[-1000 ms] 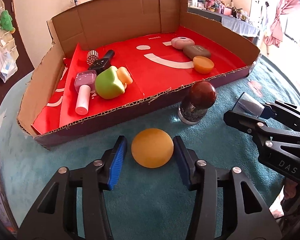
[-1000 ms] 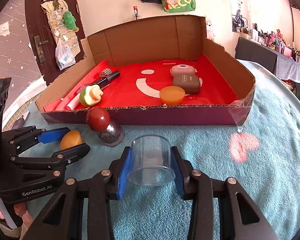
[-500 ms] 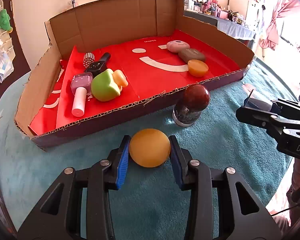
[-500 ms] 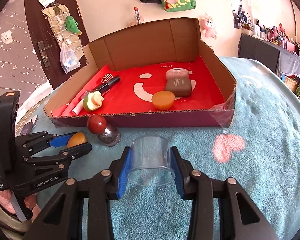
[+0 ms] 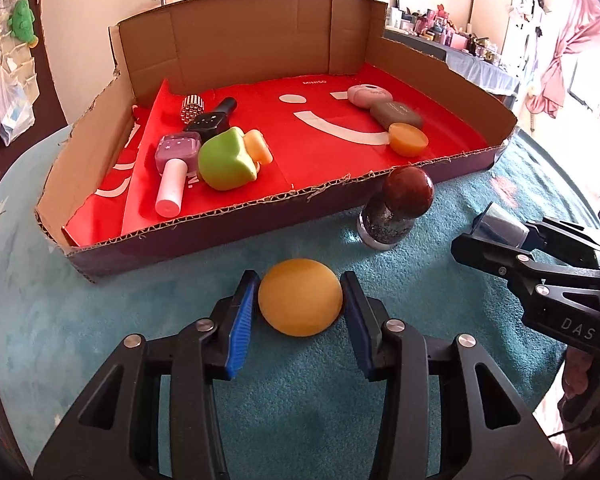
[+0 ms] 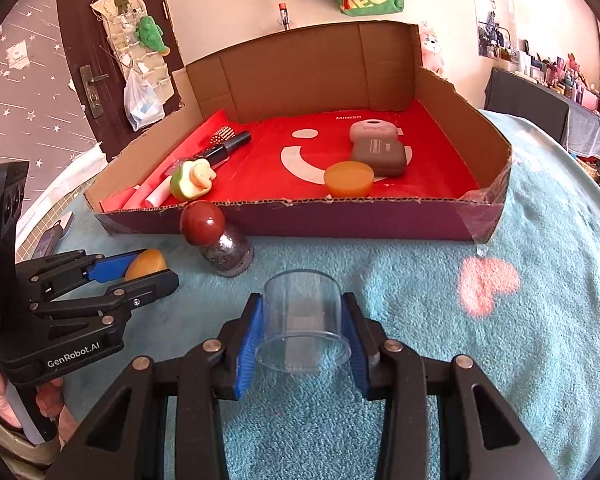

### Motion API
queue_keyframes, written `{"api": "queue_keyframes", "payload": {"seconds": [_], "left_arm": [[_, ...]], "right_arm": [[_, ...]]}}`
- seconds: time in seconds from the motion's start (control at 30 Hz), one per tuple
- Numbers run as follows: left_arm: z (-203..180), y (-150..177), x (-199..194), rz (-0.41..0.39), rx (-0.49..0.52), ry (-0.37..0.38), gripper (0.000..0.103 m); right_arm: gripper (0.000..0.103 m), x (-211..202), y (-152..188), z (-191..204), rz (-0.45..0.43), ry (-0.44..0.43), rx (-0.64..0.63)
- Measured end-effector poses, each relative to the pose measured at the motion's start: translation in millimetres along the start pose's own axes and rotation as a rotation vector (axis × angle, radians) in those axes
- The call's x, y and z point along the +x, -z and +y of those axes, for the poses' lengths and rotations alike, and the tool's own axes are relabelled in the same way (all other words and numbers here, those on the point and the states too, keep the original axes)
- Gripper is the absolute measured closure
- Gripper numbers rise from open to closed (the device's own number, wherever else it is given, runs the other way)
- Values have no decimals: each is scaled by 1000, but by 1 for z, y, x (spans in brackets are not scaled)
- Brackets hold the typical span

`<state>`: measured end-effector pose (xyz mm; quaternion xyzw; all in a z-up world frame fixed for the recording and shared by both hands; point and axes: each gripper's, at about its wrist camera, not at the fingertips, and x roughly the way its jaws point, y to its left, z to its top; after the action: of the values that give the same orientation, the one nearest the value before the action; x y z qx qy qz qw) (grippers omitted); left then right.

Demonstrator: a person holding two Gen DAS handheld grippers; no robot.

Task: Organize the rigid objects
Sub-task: 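Carry yellow ball in left gripper and clear cup in right gripper into box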

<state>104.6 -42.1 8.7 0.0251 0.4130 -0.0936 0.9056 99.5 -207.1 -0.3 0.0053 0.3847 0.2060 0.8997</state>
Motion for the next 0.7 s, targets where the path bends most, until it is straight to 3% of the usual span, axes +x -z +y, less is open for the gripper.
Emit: {"api": "queue_keyframes", "payload": {"seconds": [0.07,0.17,0.23,0.27,0.3,0.7], "left_arm": [[-1,0,1,1,0,-1,45],[-1,0,0,-6,0,-6,44],[-1,1,-1,-12,2,-1,51],[-1,1,-2,-13,6,-2,65],[-1,1,-2,-12,9,-4,67],[8,-8,-34,-67,-21,38,67]], "right_arm": [[61,1,0,-1,-3,-1,8],[60,2,-1,-1,-6,2,11],[60,2,-1,0,-10,11,6],[62,2,-1,1,-10,18,3],[62,2,-1,2,-10,26,-4],[62,-17,-5,8,-33,-14,-10]]}}
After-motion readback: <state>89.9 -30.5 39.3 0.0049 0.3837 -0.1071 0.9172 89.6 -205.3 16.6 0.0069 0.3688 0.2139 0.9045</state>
